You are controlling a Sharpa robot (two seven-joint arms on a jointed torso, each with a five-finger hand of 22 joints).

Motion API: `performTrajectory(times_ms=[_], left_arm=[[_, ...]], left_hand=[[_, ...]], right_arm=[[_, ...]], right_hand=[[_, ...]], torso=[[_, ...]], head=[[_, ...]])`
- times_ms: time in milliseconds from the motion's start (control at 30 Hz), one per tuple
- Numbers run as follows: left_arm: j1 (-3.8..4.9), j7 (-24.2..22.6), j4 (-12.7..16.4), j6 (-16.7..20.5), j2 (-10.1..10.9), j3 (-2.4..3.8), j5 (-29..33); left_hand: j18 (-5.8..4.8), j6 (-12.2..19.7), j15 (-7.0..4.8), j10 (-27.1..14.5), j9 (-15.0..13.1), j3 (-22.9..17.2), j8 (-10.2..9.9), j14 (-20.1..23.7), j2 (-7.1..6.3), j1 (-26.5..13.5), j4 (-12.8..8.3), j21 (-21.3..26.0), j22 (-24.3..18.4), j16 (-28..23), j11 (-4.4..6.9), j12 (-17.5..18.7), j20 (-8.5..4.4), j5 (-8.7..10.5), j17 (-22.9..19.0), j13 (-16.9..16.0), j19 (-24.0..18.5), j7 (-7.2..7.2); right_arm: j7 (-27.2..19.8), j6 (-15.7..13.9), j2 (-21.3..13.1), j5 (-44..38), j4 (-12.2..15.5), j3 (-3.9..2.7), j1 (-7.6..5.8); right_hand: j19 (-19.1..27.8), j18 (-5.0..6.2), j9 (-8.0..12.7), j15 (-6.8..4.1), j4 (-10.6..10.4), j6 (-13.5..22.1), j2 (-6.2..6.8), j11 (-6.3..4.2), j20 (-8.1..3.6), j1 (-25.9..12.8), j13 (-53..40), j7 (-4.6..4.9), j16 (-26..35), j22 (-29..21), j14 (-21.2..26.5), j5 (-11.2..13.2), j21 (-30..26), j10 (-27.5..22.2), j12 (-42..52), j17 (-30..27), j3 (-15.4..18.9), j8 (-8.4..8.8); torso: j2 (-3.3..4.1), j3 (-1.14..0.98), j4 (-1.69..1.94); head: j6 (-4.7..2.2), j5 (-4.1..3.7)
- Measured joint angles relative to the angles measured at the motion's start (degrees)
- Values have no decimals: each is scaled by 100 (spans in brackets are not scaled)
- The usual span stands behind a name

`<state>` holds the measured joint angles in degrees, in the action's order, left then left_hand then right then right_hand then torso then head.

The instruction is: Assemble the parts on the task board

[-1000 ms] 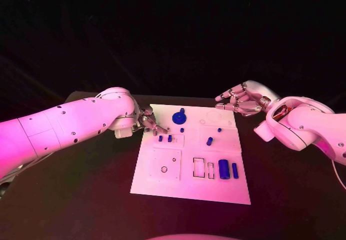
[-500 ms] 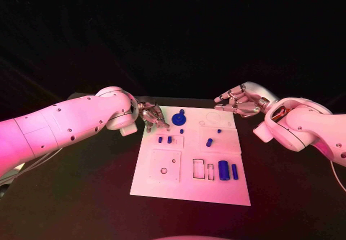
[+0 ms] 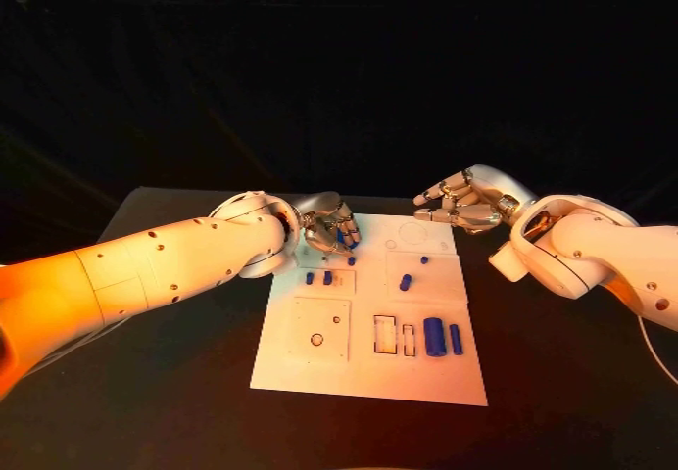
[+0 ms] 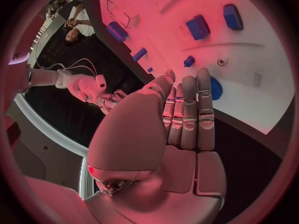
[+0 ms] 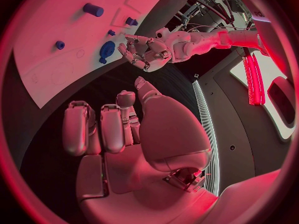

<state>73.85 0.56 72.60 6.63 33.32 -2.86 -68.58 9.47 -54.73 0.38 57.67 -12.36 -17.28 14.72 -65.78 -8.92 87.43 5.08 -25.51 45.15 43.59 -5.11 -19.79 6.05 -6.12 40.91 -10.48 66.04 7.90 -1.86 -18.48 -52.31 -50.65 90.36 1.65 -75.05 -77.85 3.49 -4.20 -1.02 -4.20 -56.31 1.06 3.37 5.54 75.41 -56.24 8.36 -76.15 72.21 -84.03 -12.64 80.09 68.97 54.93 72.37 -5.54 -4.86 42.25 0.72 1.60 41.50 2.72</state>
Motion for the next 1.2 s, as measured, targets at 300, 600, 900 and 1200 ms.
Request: performTrajectory(times_ms=[300, 600, 900, 1200], left_arm=[[-114, -170, -112, 81, -138, -62, -829], [-162, -56, -210, 38, -242, -60, -1320], [-167, 155, -322, -45, -316, -54, -1582], [-167, 255, -418, -93, -408, -41, -1687]], left_hand=[[-1, -314, -67, 348, 211, -103, -267, -1067, -70, -237, 4, -393, 174, 1337, 80, 266, -57, 20, 1050, 356, 731, -35], [-103, -468, -98, 489, 324, -93, -423, -1645, -211, -439, 29, -2183, 1464, 2706, 102, 470, -101, 45, 2338, 540, 1432, -87], [-189, -538, -109, 581, 368, -167, -489, -1760, -132, -405, -13, -2797, 1932, 3030, 112, 558, -123, 44, 2661, 604, 1576, -74], [-277, -600, -108, 622, 393, -323, -541, -1800, -103, -375, -74, -3032, 2134, 3149, 112, 627, -123, 44, 2767, 637, 1618, -95]], right_arm=[[-3, 5, 9, 19, -9, 1, 5], [-6, 13, 19, 46, -2, 1, 10], [-7, 20, 21, 57, -3, 2, 11], [-8, 26, 32, 61, -4, 2, 11]], right_hand=[[0, 0, 0, 0, 0, 0, 0, 0, 0, 0, 0, 0, 24, -9, 0, -35, 0, 0, 0, -6, 0, 0], [0, 0, -1, 0, 0, 0, 0, 0, 0, 0, 0, 0, 28, -9, 0, -35, 0, 0, 0, -5, 0, 0], [0, 0, -1, 0, 0, 0, 0, 0, 0, 0, 0, 0, 28, -9, 0, -35, 0, 0, 0, -5, 0, 0], [0, 0, -1, 0, 0, 0, 0, 0, 0, 0, -1, 0, 28, -8, 0, -35, 0, 0, 0, -5, 0, 0]], torso=[[3, -1, -3], [3, -3, -2], [-1, -4, 3], [-2, -2, 1]], head=[[-16, -20], [7, -25], [23, -23], [15, -15]])
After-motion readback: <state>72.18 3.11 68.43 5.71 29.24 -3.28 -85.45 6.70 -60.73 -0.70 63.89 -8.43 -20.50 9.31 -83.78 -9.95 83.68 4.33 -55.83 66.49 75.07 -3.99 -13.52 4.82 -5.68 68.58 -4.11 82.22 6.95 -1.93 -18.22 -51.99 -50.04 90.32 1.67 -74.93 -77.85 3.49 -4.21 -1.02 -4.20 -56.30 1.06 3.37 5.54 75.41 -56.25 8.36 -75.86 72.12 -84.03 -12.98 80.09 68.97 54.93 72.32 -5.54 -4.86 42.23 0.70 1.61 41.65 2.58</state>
